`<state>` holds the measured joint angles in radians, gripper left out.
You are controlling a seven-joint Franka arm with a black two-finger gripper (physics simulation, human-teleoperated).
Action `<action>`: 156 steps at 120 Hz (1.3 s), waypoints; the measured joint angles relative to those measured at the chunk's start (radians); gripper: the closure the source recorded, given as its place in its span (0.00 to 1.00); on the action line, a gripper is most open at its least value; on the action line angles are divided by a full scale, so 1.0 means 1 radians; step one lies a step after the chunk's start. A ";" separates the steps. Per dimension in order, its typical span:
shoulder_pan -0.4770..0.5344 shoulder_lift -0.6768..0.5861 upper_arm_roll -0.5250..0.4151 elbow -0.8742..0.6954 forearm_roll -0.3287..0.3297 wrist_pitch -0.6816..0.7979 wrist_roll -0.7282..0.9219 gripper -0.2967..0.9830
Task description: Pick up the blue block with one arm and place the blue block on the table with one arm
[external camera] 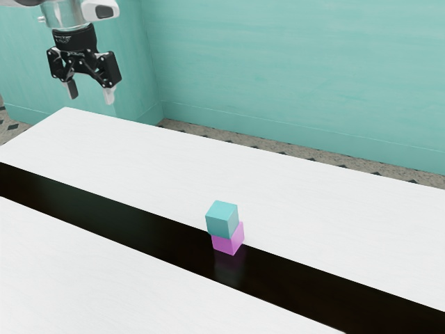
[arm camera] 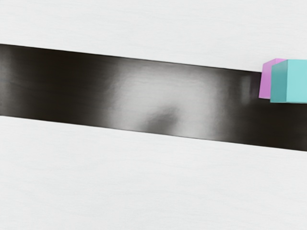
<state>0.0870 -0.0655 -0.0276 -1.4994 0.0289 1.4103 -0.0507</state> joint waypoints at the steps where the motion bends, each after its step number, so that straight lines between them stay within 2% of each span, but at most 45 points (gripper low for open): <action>1: 0.000 0.000 0.000 0.000 0.000 0.000 0.000 0.23; 24: -0.002 0.004 0.001 0.005 -0.004 -0.003 -0.003 0.23; 35: 0.000 0.009 -0.009 0.200 0.006 -0.054 0.000 0.23; 45: -0.014 0.017 -0.018 0.265 0.006 -0.091 0.003 0.23; 90: -0.067 0.090 -0.034 0.281 0.007 -0.138 0.012 0.23; 100: -0.051 0.105 -0.056 0.274 0.021 -0.130 0.014 0.23; 104: -0.029 0.095 -0.079 0.227 0.032 -0.106 0.015 0.23; 123: 0.027 -0.010 -0.153 -0.180 0.050 0.100 0.016 0.23; 140: -0.025 -0.034 -0.190 -0.379 0.026 0.271 0.017 0.23; 156: -0.023 -0.030 -0.207 -0.463 0.014 0.393 0.019 0.23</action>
<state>0.0644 -0.0953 -0.2342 -1.9623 0.0433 1.8029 -0.0320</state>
